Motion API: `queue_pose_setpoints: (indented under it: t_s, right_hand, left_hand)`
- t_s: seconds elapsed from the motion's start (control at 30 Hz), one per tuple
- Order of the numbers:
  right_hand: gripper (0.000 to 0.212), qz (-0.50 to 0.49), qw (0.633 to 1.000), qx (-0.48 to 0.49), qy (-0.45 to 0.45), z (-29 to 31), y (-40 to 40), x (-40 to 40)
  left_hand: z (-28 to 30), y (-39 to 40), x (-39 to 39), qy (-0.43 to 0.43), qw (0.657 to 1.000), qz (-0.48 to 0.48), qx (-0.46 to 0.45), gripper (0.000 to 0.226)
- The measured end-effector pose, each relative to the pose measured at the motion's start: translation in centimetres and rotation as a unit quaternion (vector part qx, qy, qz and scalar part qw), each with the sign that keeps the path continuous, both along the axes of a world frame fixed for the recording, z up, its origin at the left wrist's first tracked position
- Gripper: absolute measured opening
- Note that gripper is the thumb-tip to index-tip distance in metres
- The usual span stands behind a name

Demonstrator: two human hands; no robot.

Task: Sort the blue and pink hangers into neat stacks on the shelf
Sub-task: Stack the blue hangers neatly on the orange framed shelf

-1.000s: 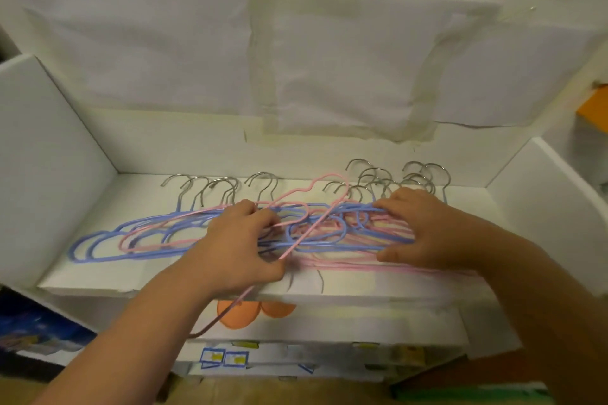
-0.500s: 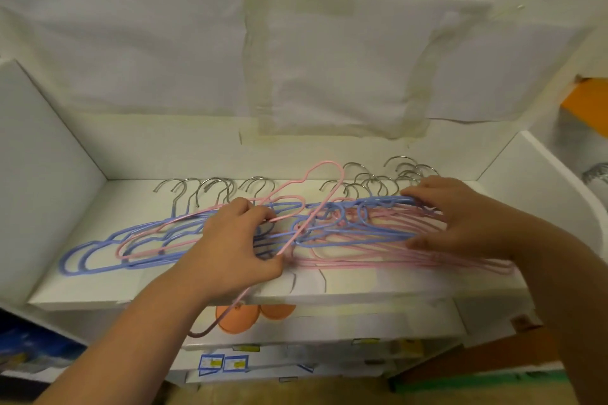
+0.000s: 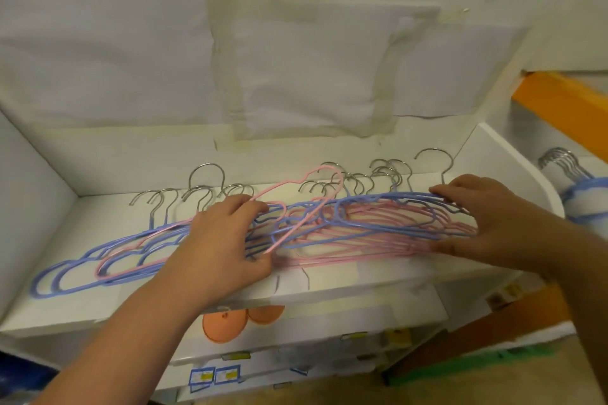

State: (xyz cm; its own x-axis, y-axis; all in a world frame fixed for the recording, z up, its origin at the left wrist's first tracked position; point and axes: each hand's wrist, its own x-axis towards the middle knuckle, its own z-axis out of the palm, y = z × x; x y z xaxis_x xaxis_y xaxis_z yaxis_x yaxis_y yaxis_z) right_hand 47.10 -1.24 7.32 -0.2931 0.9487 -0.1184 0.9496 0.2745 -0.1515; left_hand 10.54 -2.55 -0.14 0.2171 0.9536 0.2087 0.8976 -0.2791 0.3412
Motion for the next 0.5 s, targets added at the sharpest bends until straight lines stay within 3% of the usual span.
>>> queue_pose_setpoints:
  t_s: [0.1,0.3,0.5]
  right_hand:
    - [0.097,-0.041,0.999,0.031,0.010,0.0,-2.4,0.9]
    - [0.081,-0.104,0.991,0.073,0.036,0.6,-8.8,2.6]
    - [0.097,-0.174,0.975,0.129,0.050,2.4,-15.2,7.1]
  left_hand:
    - [0.7,-0.1,0.7,0.004,0.999,-0.032,0.009,0.067]
    - [2.4,-0.6,4.2,0.017,0.996,-0.081,0.023,0.069]
    - [4.4,-3.1,11.2,0.021,0.982,-0.182,0.054,0.067]
